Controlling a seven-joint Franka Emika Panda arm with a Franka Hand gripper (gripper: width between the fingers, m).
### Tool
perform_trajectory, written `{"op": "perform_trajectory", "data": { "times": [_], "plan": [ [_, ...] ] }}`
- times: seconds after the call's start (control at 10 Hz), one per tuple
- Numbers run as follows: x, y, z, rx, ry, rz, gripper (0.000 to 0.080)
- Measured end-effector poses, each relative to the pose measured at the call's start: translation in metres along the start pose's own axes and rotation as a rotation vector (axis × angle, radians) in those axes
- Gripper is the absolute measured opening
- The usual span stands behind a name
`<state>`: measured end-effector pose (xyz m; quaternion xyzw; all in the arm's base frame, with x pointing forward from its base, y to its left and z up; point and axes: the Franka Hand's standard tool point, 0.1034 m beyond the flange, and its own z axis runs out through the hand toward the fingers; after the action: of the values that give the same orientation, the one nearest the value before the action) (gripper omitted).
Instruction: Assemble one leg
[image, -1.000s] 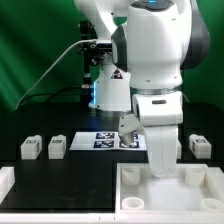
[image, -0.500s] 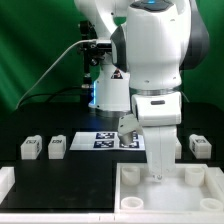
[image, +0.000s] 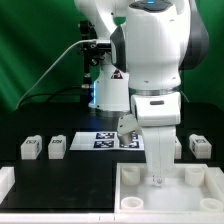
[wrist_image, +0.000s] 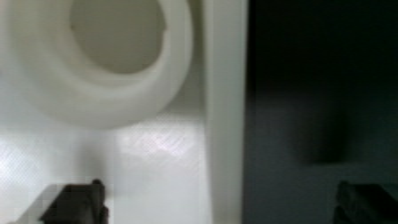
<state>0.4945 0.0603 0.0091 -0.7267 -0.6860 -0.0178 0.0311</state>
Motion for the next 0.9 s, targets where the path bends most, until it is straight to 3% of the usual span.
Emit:
{"op": "perform_trajectory", "data": {
  "times": [0.5, 0.7, 0.9],
  "plan": [
    [-0.001, 0.000, -0.001, -0.002, 0.000, 0.013, 0.0649],
    [0.002, -0.004, -0.019, -0.019, -0.005, 0.149, 0.0649],
    [0.021, -0.014, -0.033, -0.031, -0.002, 0.283, 0.0649]
  ]
}}
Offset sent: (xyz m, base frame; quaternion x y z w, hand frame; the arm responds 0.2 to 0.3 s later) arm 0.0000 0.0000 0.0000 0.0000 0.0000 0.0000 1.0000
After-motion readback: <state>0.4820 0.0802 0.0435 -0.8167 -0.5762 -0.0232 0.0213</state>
